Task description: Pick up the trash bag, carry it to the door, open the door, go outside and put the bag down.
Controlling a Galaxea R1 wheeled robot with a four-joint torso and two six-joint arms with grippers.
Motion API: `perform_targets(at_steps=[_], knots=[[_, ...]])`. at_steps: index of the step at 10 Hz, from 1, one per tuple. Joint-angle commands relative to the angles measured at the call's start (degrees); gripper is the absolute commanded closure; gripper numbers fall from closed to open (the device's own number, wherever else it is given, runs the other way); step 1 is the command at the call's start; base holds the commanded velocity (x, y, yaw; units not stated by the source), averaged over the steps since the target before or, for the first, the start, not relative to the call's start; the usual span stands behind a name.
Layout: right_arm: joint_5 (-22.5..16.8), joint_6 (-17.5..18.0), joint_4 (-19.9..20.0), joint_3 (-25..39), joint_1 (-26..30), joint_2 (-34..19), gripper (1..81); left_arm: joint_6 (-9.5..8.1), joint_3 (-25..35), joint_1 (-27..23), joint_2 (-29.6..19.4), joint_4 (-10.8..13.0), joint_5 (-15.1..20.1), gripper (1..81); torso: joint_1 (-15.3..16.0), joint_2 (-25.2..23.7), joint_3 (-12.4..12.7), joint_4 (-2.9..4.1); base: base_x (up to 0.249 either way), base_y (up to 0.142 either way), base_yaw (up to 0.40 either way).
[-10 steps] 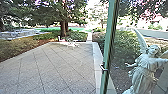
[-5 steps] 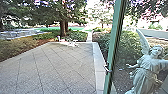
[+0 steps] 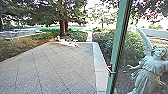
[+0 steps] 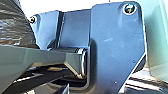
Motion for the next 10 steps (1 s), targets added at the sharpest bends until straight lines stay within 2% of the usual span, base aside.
perform_targets(at_steps=[1,10], knots=[[-3.90,-0.19,-0.01,0.26,2.57,0.37,1.0,0.03,0.04,-3.29,-0.30,0.40,2.53,81.1,0.00,0.00,0.00,0.00,0.080,0.000,0.000],[-3.90,-0.19,-0.01,0.17,2.49,0.19,1.0,0.03,0.04,-3.37,-0.30,0.40,2.53,81.1,-0.02,0.00,0.00,0.00,0.081,0.000,0.000]])
